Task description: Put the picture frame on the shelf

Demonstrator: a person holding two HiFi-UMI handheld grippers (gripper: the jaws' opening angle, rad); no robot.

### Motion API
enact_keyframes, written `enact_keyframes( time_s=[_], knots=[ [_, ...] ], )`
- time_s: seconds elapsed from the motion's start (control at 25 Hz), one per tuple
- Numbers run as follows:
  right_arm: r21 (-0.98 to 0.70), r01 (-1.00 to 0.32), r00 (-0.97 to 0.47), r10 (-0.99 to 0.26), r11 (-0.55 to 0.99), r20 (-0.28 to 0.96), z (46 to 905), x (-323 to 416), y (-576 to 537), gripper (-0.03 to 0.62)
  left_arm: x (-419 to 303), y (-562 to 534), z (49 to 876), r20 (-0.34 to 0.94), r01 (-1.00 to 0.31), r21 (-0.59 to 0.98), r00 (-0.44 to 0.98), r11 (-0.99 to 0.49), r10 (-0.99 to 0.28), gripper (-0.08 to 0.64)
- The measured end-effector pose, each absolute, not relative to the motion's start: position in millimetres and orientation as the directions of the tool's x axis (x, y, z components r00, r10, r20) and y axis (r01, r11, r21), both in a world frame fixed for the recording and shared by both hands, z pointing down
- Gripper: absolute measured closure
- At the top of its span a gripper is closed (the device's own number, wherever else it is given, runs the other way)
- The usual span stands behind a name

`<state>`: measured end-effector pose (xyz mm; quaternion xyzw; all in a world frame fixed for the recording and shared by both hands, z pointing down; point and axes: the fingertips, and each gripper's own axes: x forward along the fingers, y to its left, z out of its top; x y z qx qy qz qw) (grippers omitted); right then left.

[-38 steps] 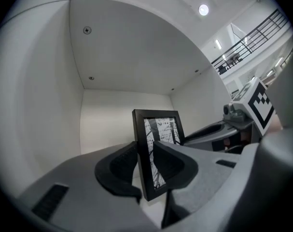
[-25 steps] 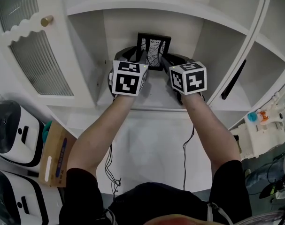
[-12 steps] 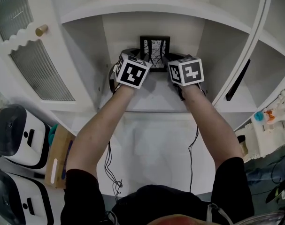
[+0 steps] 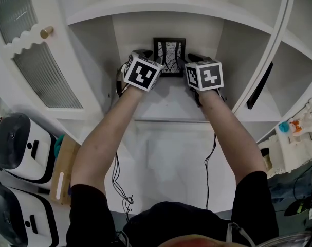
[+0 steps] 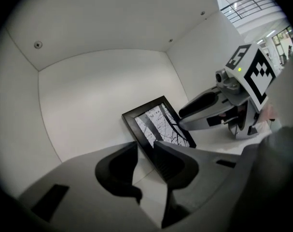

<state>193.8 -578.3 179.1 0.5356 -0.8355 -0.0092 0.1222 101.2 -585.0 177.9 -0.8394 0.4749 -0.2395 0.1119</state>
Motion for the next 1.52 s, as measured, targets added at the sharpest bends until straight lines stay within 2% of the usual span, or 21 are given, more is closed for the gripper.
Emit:
enact_keyframes(
  time_s=[0.2,0.32,0.44,0.52,0.6,0.76,0.96,1.12,1.24,1.52],
  knots=[
    [0.25,-0.887,-0.385,-0.92,0.39,0.068,147,190,-557,0.434,92,-568,148,0.192,-0.744,-0.505,0.397,-0.437,-0.898,0.454],
    [0.318,-0.86,-0.433,-0.901,0.399,-0.039,124,175,-511,0.434,91,-532,122,0.074,-0.771,-0.482,0.438,-0.416,-0.896,0.454],
    [0.415,-0.765,-0.596,-0.785,0.493,-0.166,111,140,-412,0.434,104,-443,101,-0.092,-0.762,-0.417,0.578,-0.496,-0.811,0.454],
    [0.431,-0.709,-0.692,-0.668,0.558,-0.273,101,120,-336,0.434,112,-372,91,-0.201,-0.721,-0.461,0.653,-0.518,-0.73,0.464],
    [0.405,-0.686,-0.724,-0.619,0.604,-0.303,107,117,-285,0.442,114,-317,96,-0.234,-0.701,-0.484,0.68,-0.524,-0.694,0.509],
    [0.348,-0.674,-0.737,-0.628,0.652,-0.25,137,134,-242,0.442,113,-261,129,-0.231,-0.727,-0.297,0.684,-0.62,-0.692,0.511],
    [0.2,-0.698,-0.715,-0.656,0.688,-0.242,177,161,-219,0.442,106,-231,186,-0.106,-0.701,-0.363,0.686,-0.614,-0.72,0.511],
    [0.08,-0.697,-0.714,-0.677,0.713,-0.179,222,175,-215,0.443,101,-225,232,-0.107,-0.719,-0.136,0.695,-0.682,-0.711,0.516],
    [0.038,-0.684,-0.725,-0.674,0.728,-0.141,254,177,-209,0.446,101,-223,271,-0.039,-0.707,-0.078,0.707,-0.703,-0.706,0.549],
    [-0.107,-0.651,-0.754,-0.656,0.752,-0.027,330,179,-198,0.481,100,-218,344,0.1,-0.699,0.044,0.714,-0.714,-0.693,0.554]
  ],
)
